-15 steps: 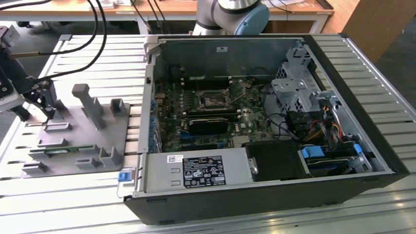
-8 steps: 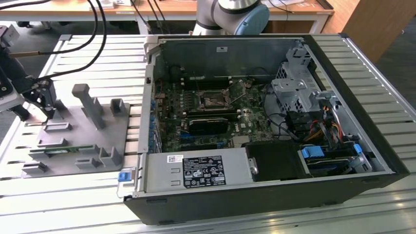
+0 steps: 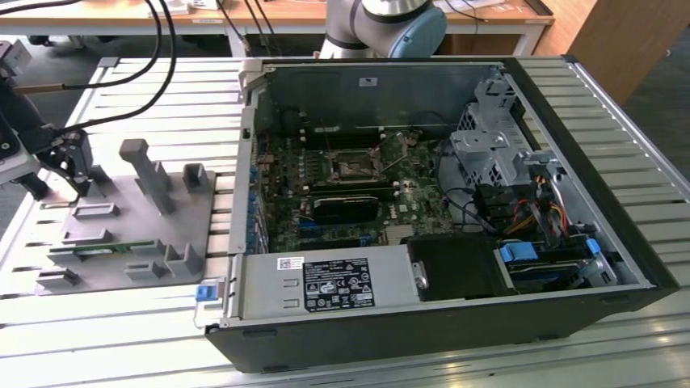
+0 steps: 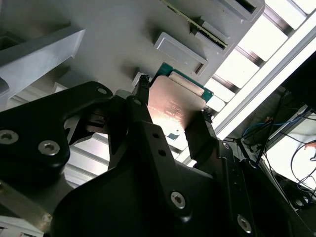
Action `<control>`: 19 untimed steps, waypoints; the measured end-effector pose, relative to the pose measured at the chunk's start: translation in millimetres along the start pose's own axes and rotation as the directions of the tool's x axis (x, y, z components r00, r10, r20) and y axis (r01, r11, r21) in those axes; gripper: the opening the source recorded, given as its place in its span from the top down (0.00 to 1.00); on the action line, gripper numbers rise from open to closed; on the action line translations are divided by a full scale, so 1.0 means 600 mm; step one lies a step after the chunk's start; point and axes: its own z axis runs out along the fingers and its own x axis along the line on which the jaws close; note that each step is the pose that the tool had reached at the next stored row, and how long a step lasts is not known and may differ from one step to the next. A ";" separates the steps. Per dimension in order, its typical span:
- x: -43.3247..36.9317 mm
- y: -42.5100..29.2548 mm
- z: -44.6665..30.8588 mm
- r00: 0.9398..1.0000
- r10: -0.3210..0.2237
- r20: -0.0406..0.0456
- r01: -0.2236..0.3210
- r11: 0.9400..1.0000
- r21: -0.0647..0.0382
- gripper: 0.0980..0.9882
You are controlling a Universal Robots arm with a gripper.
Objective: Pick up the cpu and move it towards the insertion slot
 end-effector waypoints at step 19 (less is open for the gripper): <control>0.000 0.000 -0.008 1.000 0.000 0.000 0.000 1.000 0.000 0.50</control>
